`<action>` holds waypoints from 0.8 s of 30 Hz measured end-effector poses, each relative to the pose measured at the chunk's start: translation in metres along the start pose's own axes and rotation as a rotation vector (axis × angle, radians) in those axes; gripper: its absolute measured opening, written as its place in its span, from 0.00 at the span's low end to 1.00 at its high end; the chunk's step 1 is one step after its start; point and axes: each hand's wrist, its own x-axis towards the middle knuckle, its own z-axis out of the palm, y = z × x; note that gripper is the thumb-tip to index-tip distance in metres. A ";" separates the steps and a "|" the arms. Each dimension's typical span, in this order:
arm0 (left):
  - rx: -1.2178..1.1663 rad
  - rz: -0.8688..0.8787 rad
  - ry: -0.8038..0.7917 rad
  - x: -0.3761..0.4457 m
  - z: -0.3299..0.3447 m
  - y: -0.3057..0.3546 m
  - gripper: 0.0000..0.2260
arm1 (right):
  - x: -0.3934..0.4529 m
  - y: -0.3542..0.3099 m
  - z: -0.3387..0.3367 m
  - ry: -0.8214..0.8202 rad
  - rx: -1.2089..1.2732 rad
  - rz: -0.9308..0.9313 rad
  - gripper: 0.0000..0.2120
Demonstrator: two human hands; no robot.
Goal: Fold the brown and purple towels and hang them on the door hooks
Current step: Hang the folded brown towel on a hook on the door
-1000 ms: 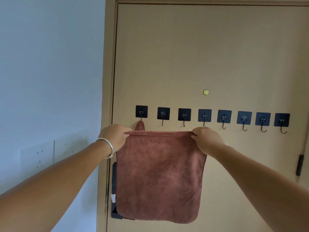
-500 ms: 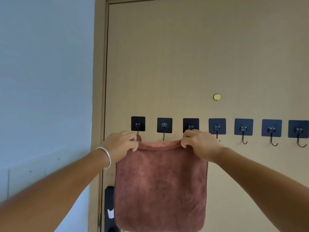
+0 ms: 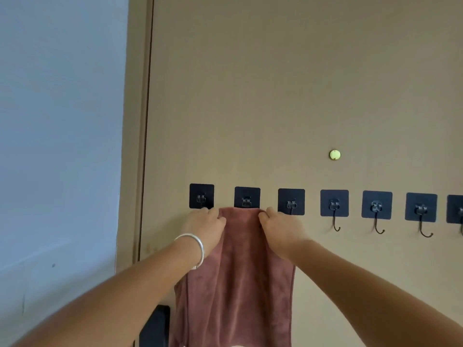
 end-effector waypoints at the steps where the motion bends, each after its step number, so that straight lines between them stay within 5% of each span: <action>1: -0.017 -0.007 0.011 0.001 0.003 0.005 0.15 | 0.000 -0.003 0.004 0.012 0.014 0.014 0.15; 10: -0.325 -0.035 -0.153 -0.024 0.028 0.050 0.13 | -0.021 -0.039 0.039 -0.090 0.187 0.055 0.13; 15: -0.623 -0.080 -0.393 -0.026 0.028 0.054 0.10 | -0.026 -0.039 0.042 -0.093 0.259 0.088 0.14; 19: -0.621 -0.076 -0.527 -0.028 0.020 0.050 0.08 | -0.031 -0.033 0.041 -0.015 0.163 0.050 0.13; 24: -0.490 -0.111 -0.258 -0.023 -0.006 0.039 0.06 | -0.034 -0.030 0.046 0.048 0.315 0.090 0.14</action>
